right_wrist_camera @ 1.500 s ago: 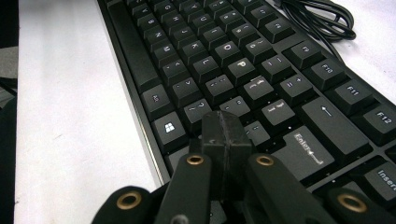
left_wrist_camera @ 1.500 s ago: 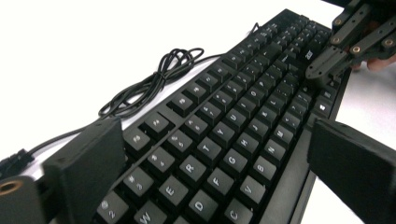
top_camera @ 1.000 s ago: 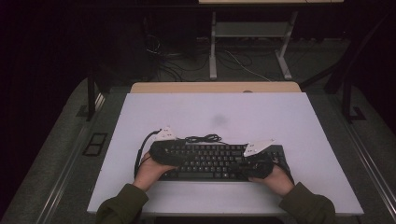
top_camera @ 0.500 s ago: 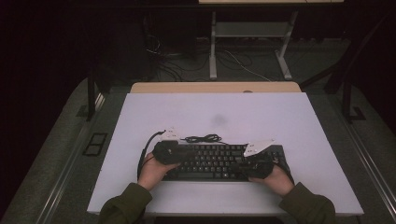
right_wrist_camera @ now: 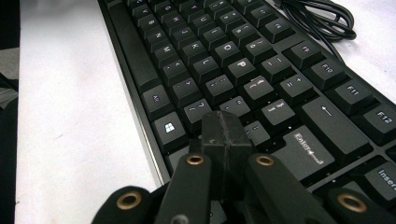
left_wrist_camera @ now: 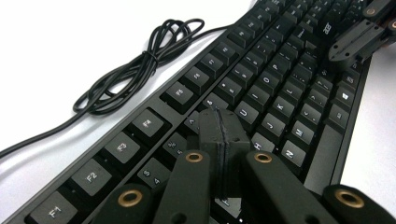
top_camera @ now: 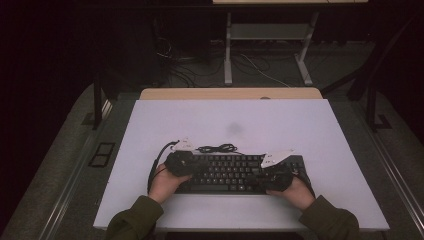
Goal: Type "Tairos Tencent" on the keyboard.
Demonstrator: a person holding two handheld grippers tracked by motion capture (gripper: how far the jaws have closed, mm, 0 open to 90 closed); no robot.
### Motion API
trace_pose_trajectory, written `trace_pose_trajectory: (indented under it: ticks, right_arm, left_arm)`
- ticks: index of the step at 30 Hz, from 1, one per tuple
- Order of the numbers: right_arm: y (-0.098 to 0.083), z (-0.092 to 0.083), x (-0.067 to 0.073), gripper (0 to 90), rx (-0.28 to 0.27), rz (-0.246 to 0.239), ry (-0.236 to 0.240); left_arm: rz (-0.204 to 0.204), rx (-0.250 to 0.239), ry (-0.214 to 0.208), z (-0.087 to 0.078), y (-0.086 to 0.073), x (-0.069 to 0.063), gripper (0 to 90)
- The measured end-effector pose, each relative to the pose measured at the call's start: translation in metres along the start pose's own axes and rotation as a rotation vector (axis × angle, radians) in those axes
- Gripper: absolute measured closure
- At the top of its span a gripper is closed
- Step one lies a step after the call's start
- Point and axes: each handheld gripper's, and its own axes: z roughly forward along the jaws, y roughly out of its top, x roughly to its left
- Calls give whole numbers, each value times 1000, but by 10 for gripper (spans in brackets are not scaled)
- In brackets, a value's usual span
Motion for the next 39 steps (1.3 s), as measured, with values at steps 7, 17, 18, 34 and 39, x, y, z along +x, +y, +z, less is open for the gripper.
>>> trace_pose_trajectory:
  ticks: [7, 17, 18, 34, 39]
  right_arm:
    - [0, 0, 0, 895, 1, 1, 0]
    - [0, 0, 0, 895, 2, 1, -1]
    - [0, 0, 0, 895, 2, 1, -1]
    - [0, 0, 1, 895, 1, 0, -2]
    - [0, 0, 1, 895, 1, 0, -3]
  left_arm:
    - [6, 15, 0, 2, -1, 0, 892]
    - [8, 19, -10, 3, -1, -1, 893]
    - [10, 23, -11, 3, -1, -1, 893]
    - [12, -1, -13, -3, 1, -5, 893]
    - [1, -35, -9, -9, 0, -5, 824]
